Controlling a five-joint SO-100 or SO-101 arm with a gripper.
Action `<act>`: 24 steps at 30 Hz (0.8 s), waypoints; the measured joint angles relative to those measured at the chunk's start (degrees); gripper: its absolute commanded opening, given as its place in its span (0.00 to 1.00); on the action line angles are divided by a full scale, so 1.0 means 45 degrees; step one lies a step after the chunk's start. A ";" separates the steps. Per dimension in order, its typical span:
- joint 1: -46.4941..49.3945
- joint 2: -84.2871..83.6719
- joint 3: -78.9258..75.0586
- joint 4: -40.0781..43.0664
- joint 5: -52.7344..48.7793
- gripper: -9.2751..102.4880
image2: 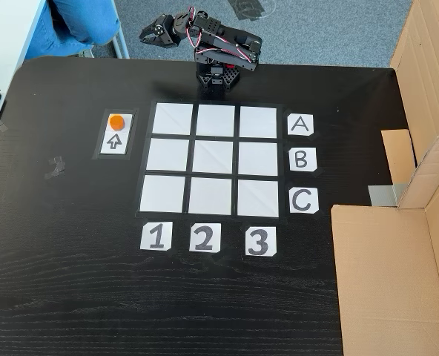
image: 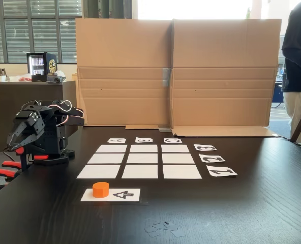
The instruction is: Pick up the round, orange token and place it in the grid on square B1.
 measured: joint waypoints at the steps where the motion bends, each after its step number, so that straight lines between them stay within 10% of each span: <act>1: -0.0020 0.0000 0.0000 0.0000 0.0000 0.08; 24: -0.0039 0.0020 0.0371 -0.1211 -0.0039 0.08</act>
